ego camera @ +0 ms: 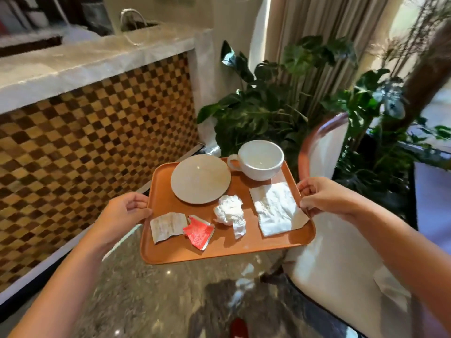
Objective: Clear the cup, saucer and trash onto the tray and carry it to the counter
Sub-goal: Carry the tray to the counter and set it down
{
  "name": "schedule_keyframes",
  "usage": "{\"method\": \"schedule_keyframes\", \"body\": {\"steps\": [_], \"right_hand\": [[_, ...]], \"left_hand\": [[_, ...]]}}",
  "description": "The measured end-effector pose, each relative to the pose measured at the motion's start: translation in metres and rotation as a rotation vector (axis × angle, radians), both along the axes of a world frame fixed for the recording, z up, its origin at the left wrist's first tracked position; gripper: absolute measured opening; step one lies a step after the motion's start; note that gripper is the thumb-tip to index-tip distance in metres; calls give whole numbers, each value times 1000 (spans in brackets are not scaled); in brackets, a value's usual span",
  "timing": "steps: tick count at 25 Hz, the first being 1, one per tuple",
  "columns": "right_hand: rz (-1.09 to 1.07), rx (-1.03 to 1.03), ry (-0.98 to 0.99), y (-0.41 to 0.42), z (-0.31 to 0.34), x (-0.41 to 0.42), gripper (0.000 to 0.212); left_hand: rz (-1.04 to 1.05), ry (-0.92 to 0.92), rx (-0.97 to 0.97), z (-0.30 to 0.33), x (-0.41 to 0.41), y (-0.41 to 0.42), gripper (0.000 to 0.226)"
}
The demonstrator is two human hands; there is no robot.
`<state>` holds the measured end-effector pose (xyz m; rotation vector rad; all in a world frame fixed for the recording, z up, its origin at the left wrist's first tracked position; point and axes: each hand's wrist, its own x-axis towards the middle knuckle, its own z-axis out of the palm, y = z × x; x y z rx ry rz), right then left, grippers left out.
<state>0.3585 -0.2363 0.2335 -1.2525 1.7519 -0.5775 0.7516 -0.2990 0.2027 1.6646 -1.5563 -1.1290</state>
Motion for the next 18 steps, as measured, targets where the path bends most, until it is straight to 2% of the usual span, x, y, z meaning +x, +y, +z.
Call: {"method": "schedule_keyframes", "body": {"steps": [5, 11, 18], "right_hand": [[139, -54, 34, -107, 10, 8, 22], [270, 7, 47, -237, 13, 27, 17], [293, 24, 50, -374, 14, 62, 20]], "left_hand": [[115, 5, -31, 15, 10, -57, 16], [238, -18, -6, 18, 29, -135, 15], [266, -15, -7, 21, 59, -259, 14]]}}
